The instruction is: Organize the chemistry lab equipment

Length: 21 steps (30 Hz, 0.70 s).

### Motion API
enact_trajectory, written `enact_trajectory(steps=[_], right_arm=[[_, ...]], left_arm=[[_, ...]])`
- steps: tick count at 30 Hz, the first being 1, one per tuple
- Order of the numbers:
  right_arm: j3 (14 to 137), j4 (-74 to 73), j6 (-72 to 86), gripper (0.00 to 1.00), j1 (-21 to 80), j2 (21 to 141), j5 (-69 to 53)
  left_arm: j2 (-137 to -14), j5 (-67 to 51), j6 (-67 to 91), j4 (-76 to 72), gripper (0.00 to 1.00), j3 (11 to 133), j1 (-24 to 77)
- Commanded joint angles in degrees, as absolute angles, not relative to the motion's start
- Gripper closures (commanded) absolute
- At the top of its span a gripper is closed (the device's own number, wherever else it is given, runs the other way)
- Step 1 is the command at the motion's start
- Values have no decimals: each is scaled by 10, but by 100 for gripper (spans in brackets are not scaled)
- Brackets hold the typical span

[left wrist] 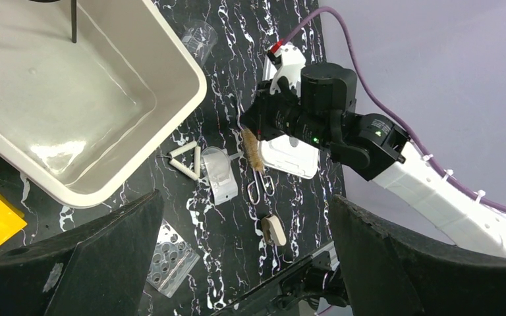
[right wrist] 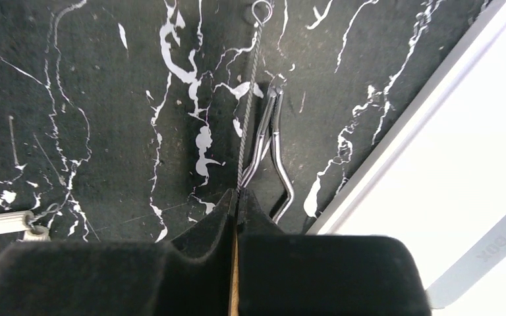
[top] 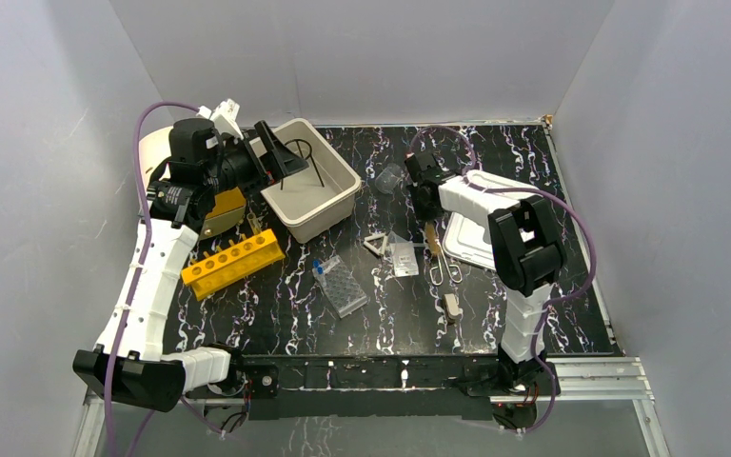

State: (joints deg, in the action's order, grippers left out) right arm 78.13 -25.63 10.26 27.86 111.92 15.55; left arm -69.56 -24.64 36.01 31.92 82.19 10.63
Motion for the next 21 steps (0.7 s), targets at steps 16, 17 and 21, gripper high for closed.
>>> enact_trajectory(steps=[16,17,21], right_arm=[[958,-212,142,100,292,988,5],[976,-202,148,100,298,990,-5],[1043,-156,171,100,333,1019,-32]], left_arm=[[-684,-193,382,327,7,838,109],[-684,-188,387,326,7,838,109],[-672,-153,398,329,8,836,109]])
